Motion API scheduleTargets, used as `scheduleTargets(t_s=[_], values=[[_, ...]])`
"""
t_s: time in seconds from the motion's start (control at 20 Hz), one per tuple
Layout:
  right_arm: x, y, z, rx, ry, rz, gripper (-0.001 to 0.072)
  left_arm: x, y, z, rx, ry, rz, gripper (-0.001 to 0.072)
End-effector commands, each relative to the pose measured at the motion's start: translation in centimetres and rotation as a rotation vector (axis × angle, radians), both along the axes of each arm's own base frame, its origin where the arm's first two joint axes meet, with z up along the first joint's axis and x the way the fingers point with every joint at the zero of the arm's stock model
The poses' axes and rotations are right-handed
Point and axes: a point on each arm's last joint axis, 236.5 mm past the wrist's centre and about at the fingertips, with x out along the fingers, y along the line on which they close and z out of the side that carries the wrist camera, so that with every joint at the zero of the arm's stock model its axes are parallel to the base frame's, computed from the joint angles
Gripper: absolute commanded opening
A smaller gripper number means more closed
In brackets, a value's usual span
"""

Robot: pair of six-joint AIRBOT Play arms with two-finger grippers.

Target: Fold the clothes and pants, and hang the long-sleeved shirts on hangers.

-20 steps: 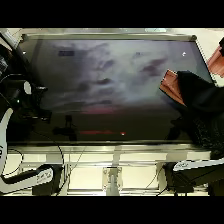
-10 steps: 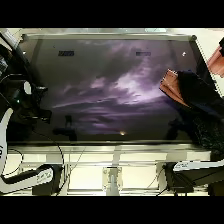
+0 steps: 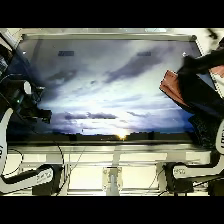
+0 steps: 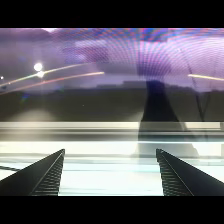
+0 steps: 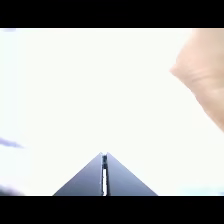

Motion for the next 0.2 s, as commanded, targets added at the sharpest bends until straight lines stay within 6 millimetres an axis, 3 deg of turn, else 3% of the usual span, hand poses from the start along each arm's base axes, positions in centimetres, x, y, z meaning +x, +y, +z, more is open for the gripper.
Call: scheduleTargets(t_s=[0.0,0.15], values=[[-3.1,7.3,-6.2,-0.133,0.128,0.227,0.0014,0.0,0.0,0.0,0.0,0.0,0.0,0.0658],[-5.8,10.4,-10.5,-0.146,0.217,0.304,0.0014,0.0,0.0,0.0,0.0,0.0,0.0,0.0659]])
